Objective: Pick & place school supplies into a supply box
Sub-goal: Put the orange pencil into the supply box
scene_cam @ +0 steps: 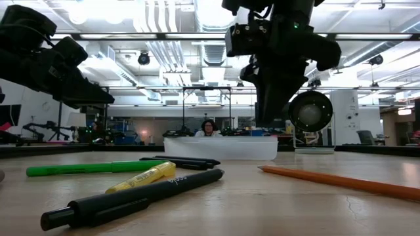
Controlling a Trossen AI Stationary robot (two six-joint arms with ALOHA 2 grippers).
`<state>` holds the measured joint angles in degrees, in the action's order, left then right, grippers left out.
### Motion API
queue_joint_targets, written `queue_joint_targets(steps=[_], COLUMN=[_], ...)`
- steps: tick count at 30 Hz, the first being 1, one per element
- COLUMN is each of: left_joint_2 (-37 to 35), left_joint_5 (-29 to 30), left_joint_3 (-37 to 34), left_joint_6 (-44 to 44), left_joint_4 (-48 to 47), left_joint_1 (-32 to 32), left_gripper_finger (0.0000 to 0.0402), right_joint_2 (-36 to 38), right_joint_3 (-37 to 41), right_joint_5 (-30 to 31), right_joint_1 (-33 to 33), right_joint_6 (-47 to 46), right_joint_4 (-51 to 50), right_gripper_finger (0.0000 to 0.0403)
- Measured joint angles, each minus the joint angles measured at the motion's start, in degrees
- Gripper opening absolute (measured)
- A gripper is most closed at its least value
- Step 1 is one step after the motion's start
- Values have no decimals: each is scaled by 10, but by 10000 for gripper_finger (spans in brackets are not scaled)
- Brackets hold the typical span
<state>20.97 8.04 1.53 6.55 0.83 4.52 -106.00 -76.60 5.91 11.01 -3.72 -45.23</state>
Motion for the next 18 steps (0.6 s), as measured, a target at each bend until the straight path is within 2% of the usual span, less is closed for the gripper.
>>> queue_joint_targets(steps=[11, 18], left_joint_2=[0, 0], left_joint_5=[0, 0], left_joint_3=[0, 0], left_joint_6=[0, 0], left_joint_4=[0, 0], left_joint_1=[0, 0], left_gripper_finger=[69, 69], right_joint_2=[-5, -25], right_joint_3=[0, -4], right_joint_5=[-2, -30], right_joint_1=[4, 11], right_joint_6=[-250, -462], right_joint_4=[0, -9], right_gripper_finger=[68, 68])
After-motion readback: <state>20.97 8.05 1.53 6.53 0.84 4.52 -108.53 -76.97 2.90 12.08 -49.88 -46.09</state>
